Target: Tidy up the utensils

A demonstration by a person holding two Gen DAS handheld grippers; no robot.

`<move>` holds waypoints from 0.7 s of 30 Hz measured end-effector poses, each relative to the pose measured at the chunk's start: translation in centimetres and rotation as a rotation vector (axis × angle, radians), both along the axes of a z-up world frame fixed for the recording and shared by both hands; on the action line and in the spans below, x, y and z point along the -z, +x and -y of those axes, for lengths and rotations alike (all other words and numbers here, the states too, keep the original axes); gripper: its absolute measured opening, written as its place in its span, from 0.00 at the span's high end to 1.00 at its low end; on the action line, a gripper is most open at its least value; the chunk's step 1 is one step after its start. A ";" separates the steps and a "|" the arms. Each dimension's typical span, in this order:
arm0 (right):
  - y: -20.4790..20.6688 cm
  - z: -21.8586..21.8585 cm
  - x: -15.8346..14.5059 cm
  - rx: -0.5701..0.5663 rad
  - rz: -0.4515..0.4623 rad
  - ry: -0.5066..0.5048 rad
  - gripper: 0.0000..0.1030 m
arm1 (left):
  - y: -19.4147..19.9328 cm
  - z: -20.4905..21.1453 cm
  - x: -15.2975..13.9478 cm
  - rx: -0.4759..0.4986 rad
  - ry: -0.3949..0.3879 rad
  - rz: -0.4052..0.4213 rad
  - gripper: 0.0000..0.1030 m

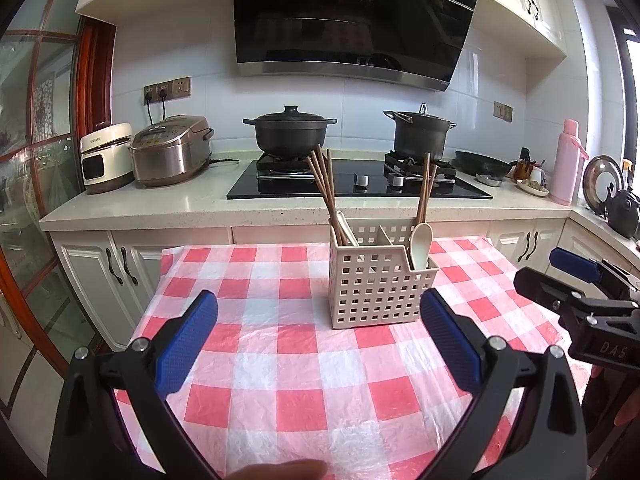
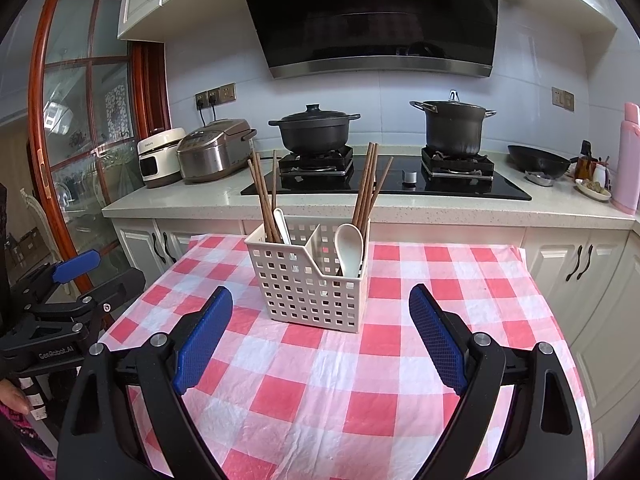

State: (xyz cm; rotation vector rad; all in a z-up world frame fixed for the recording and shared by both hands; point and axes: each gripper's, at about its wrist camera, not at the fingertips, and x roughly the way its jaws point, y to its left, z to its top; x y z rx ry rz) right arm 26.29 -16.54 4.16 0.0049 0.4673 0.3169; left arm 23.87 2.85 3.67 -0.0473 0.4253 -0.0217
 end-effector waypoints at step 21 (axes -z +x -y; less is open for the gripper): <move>-0.4 0.2 -0.3 0.000 0.011 0.006 0.18 | -0.2 0.2 -0.4 0.018 -0.001 0.013 0.05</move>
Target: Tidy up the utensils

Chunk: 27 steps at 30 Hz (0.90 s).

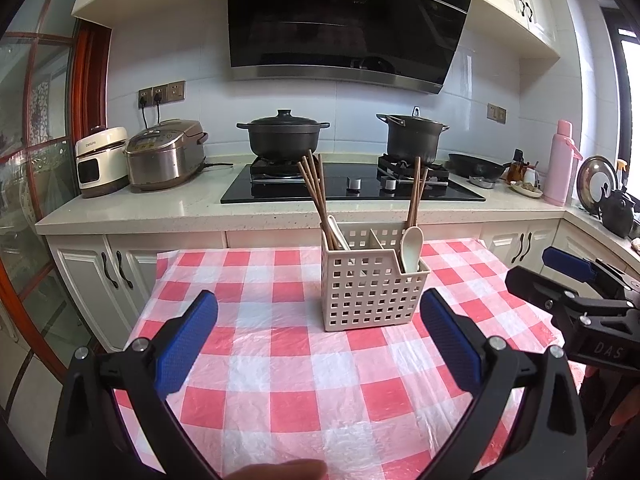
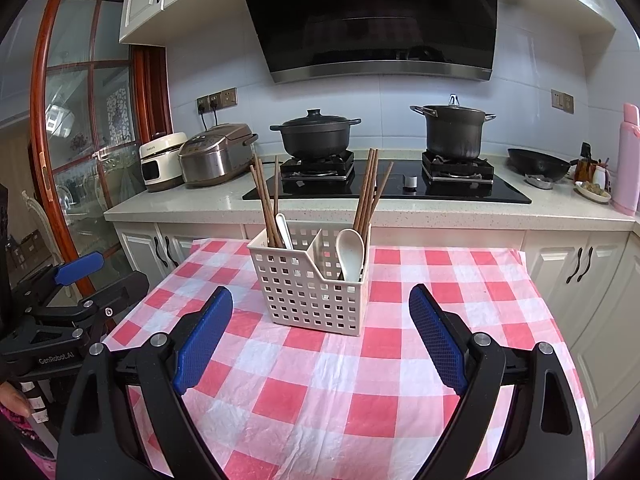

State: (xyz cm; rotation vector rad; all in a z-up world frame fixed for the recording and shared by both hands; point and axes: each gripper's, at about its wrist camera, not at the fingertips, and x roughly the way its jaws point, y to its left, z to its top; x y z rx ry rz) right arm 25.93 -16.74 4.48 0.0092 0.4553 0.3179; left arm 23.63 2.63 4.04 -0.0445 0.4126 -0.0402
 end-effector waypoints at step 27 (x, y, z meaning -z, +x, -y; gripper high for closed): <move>-0.2 0.1 -0.1 0.001 0.002 0.006 0.18 | -0.2 0.2 -0.3 -0.003 0.000 0.015 0.05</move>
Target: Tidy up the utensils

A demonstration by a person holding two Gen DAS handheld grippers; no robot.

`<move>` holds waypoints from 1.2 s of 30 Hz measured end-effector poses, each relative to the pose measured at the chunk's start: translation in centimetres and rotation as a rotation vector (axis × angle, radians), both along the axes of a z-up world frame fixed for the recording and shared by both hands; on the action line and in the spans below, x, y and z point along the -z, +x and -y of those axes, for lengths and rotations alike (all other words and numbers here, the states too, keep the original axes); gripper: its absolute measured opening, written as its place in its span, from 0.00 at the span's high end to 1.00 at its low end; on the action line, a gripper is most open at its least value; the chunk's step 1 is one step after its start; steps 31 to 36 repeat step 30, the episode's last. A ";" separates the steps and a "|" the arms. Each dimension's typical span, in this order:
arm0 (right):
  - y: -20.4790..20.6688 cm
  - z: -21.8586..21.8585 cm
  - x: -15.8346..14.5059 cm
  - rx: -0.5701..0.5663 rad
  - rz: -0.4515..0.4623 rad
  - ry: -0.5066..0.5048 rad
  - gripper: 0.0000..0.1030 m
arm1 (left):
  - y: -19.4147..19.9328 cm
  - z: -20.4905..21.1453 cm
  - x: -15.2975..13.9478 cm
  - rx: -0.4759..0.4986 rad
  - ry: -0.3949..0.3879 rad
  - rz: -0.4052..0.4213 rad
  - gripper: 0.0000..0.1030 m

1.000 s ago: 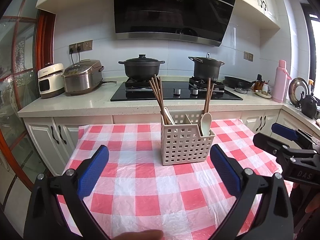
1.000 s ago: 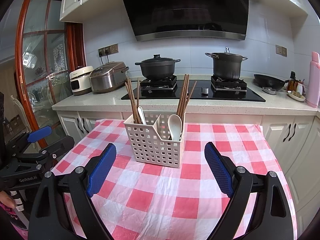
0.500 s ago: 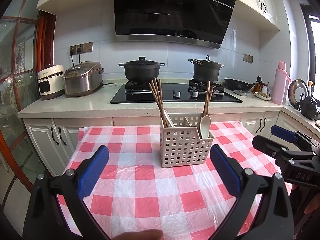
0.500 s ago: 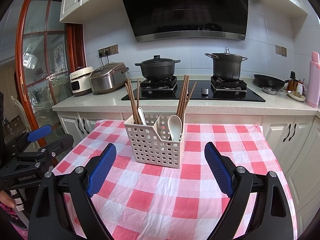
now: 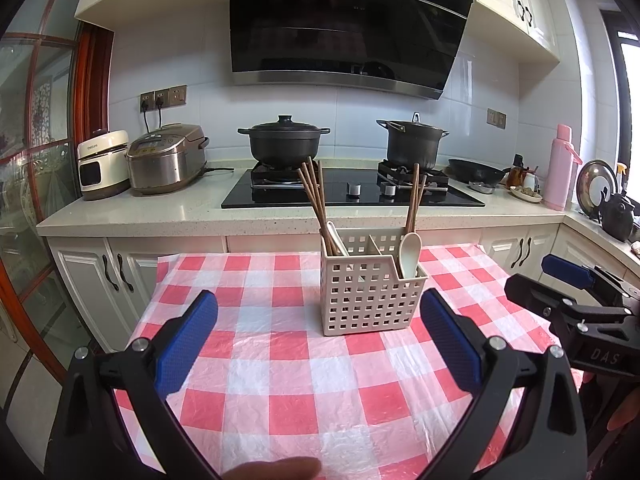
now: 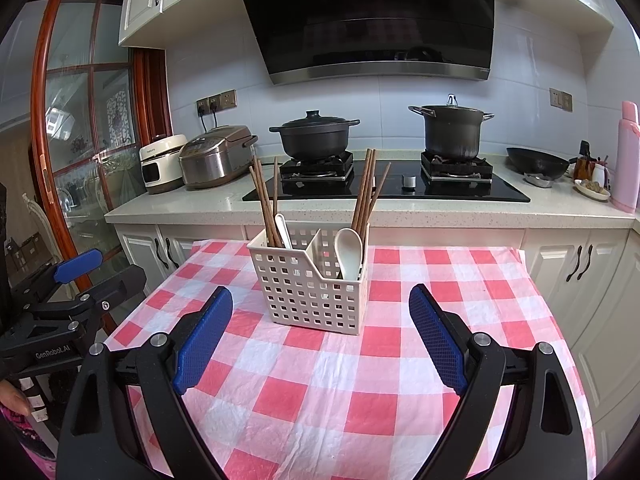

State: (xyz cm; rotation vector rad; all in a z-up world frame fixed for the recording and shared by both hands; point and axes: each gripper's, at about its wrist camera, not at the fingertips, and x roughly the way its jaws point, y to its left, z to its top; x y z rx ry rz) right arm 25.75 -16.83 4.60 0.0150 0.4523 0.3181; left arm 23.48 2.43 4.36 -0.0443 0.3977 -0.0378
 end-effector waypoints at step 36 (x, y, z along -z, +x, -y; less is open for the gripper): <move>-0.3 1.2 0.4 0.025 -0.015 0.021 0.18 | 0.5 0.5 0.8 -0.025 -0.006 -0.028 0.05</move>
